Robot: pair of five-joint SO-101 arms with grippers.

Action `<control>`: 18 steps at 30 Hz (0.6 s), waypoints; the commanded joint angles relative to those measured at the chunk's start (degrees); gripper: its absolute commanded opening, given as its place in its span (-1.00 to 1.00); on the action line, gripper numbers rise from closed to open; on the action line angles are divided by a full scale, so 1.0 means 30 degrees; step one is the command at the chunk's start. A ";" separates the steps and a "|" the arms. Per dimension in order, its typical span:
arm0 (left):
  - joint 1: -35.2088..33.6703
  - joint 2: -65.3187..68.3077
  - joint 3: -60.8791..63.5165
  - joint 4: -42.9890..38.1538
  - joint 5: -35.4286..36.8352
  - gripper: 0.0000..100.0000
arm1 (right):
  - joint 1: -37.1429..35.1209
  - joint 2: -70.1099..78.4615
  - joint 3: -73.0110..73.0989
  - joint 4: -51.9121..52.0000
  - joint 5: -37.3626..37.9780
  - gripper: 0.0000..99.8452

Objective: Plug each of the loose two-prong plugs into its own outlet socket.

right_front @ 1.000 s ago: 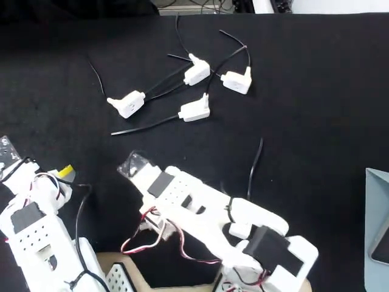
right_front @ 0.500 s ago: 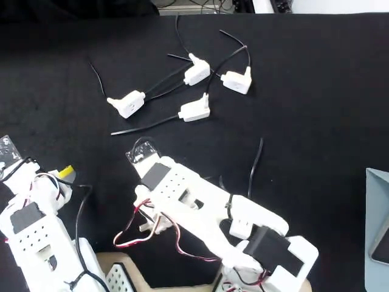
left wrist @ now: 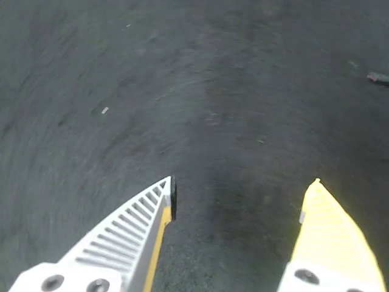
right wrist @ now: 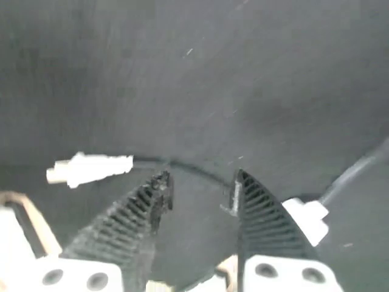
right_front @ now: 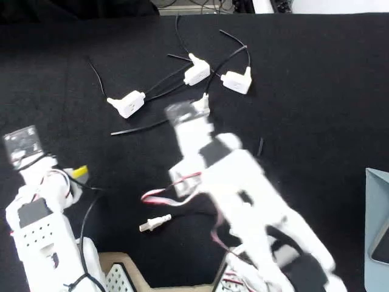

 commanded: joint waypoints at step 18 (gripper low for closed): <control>1.7304 -0.0029 -0.5934 0.9143 -0.8615 -0.34 | 1.1751 -0.5172 0.1363 -0.1700 0.0557 -0.67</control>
